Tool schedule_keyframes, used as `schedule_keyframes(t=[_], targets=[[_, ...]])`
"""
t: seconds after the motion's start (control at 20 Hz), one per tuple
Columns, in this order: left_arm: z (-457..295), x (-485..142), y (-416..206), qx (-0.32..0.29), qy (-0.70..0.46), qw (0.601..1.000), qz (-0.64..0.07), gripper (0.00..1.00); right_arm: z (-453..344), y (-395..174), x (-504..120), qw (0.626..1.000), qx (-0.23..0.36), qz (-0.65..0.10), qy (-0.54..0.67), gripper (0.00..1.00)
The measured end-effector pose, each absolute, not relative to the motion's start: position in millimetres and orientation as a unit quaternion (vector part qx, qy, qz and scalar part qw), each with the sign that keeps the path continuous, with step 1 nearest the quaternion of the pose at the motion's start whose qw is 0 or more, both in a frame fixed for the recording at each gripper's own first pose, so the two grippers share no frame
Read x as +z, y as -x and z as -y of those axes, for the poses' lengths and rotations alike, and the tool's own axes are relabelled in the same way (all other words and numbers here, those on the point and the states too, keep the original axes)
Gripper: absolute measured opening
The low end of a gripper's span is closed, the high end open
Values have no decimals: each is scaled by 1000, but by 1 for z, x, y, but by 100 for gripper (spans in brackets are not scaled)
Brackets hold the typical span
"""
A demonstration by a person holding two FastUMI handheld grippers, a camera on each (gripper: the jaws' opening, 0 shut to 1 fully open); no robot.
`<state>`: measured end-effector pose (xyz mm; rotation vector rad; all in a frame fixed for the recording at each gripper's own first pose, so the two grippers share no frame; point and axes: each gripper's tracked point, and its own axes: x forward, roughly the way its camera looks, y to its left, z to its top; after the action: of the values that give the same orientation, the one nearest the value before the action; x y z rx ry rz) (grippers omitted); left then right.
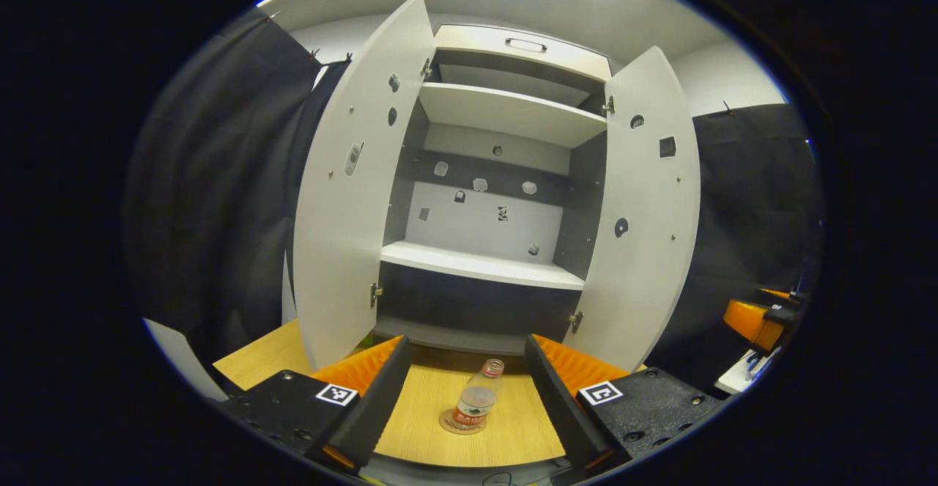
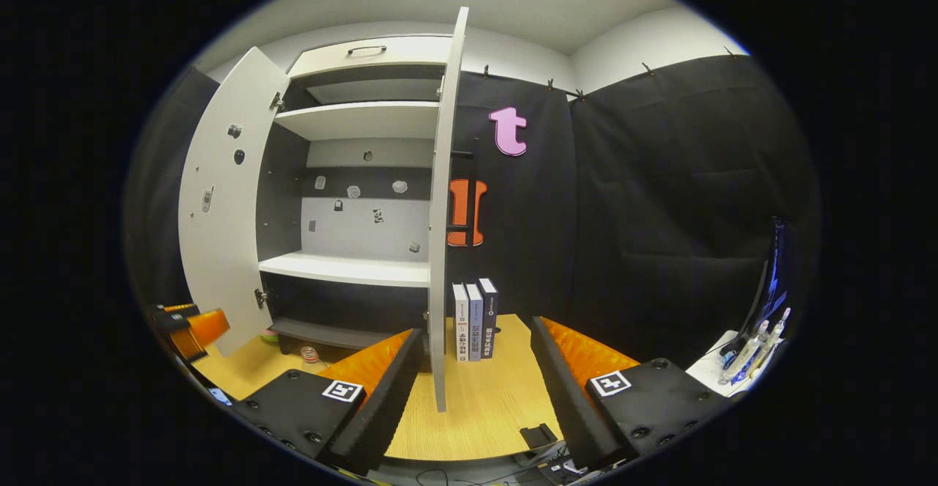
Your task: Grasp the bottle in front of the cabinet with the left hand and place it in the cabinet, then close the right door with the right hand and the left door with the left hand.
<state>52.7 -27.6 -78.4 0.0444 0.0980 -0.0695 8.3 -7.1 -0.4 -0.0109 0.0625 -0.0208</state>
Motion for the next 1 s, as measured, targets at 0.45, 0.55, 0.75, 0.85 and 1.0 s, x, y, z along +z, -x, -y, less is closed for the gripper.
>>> schedule_keyframes(t=[0.45,0.55,0.75,0.85,1.0], targets=[[38,-177,-93,-61,-4,993,-99,95,22,-16,-1,999,-30,-38,12,97],[39,-196,-101,-63,-18,992,-105,95,25,-17,-3,999,-32,-42,12,97],[37,-246,-123,-60,-39,988,-140,95,33,-22,-4,998,-39,-46,25,97],[37,-266,-132,-62,-42,985,-153,95,37,-23,-5,998,-43,-48,28,97],[38,-296,-141,-65,-51,981,-175,95,45,-26,-7,997,-51,-54,31,97]])
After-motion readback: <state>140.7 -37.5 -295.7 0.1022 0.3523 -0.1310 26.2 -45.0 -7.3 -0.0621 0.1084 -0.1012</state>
